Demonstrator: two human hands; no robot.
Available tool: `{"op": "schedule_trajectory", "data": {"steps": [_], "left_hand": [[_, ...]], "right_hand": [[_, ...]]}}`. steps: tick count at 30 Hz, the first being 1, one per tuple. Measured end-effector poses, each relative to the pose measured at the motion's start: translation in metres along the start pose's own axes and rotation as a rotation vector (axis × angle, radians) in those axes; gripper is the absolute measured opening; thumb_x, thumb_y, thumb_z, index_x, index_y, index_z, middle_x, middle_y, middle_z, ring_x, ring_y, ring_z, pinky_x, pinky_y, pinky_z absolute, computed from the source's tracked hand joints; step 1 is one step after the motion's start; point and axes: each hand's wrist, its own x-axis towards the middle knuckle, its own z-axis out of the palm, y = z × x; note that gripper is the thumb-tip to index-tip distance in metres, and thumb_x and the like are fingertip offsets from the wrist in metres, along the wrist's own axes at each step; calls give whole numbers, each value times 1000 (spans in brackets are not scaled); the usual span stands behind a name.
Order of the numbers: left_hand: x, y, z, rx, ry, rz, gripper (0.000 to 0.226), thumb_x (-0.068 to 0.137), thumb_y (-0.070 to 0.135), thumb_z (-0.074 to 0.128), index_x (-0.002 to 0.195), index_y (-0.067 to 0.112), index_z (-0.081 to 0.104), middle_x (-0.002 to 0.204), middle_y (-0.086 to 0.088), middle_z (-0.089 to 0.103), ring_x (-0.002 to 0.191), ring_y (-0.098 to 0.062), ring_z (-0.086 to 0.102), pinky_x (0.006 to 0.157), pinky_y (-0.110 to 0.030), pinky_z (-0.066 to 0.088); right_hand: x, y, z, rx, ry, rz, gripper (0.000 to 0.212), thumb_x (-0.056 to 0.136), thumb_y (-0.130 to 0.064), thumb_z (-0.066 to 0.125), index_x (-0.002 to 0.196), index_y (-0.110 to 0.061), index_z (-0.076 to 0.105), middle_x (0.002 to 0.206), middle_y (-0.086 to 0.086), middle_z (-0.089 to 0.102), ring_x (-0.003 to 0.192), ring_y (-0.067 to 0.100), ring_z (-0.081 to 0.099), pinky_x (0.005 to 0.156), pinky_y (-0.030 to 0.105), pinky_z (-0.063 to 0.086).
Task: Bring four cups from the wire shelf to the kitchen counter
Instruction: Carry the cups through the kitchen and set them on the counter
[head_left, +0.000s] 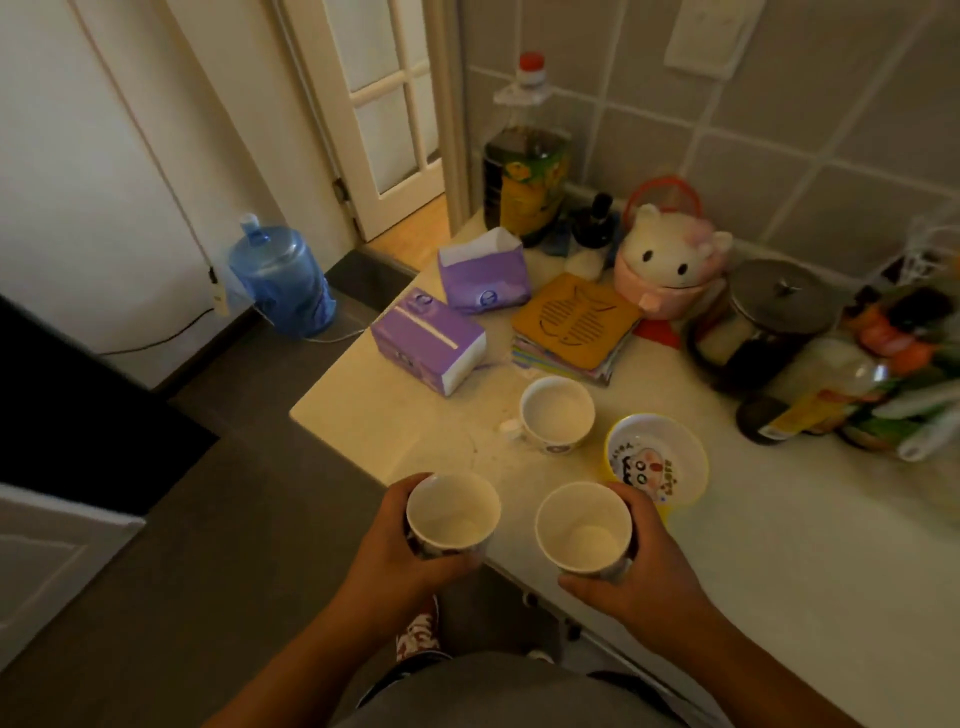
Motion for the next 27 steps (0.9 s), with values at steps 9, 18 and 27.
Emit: {"op": "schedule_trajectory", "data": {"steps": [9, 18, 27], "left_hand": [[81, -2, -49, 233, -295, 149, 84, 55, 40, 90, 125, 41, 44, 117, 31, 53, 110, 7, 54, 80, -17, 53], [111, -10, -49, 352, -409, 248, 79, 59, 40, 89, 118, 52, 38, 118, 32, 48, 109, 19, 46, 73, -5, 45], [98, -17, -10, 404, -413, 389, 79, 57, 33, 92, 111, 52, 38, 114, 33, 40, 105, 7, 50, 95, -26, 40]], "right_hand": [[-13, -23, 42, -18, 343, 219, 92, 42, -57, 84, 121, -51, 38, 112, -33, 56, 104, -8, 55, 79, 21, 47], [-34, -31, 70, -30, 526, 329, 92, 49, -37, 93, 123, -40, 38, 112, -28, 53, 104, -7, 52, 73, 14, 43], [-60, -36, 66, -81, 578, 348, 93, 48, -43, 92, 123, -44, 38, 113, -31, 52, 103, -15, 52, 73, 9, 43]]}}
